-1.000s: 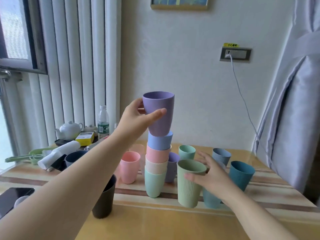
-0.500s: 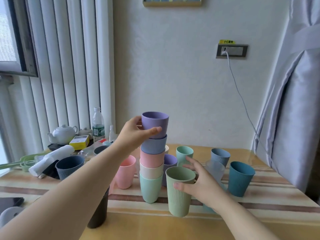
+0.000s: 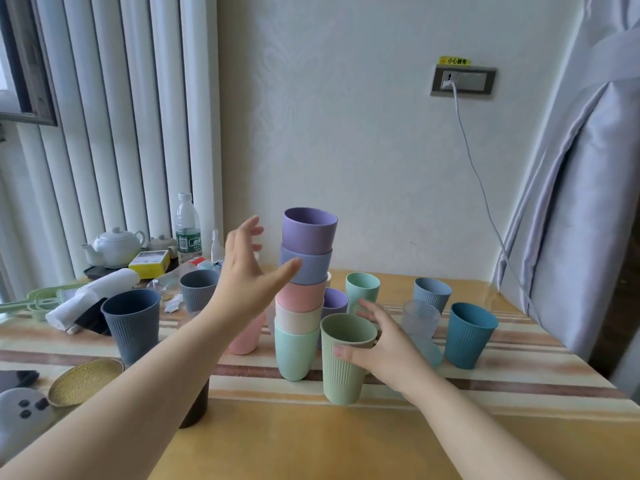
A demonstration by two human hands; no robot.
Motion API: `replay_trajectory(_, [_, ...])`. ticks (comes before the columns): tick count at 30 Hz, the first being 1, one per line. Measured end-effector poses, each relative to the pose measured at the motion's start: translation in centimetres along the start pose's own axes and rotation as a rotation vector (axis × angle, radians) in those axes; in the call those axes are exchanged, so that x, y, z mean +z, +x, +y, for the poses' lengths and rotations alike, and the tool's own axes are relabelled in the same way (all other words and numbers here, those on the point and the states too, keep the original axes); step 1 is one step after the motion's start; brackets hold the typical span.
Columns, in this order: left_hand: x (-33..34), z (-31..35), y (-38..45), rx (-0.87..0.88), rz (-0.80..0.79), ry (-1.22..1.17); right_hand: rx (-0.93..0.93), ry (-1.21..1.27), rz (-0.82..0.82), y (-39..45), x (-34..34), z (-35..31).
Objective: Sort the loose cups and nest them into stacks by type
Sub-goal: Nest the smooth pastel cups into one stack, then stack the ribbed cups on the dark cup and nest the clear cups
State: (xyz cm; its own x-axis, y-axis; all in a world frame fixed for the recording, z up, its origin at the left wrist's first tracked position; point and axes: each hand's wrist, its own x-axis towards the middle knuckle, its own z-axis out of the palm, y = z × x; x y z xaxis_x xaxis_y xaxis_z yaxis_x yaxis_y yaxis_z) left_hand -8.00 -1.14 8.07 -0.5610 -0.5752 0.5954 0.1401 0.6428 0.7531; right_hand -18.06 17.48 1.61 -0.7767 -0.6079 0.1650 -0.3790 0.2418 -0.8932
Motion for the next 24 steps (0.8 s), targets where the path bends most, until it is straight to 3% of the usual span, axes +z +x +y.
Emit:
replay_trajectory(4, [-1.5,-2.3,-4.3,0.131,0.001,0.137,-0.010,-0.123,0.055,0.4,0.8,0.7])
replay_trajectory(18, [-4.4,-5.4,-10.1,0.130,-0.142,0.303,-0.101,-0.511,0.083,-0.9,1.7,1.2])
replay_trajectory(24, [-4.9,-5.6,-11.6,0.138,-0.133,0.361,-0.171,-0.714,0.137,-1.3,1.8,0.3])
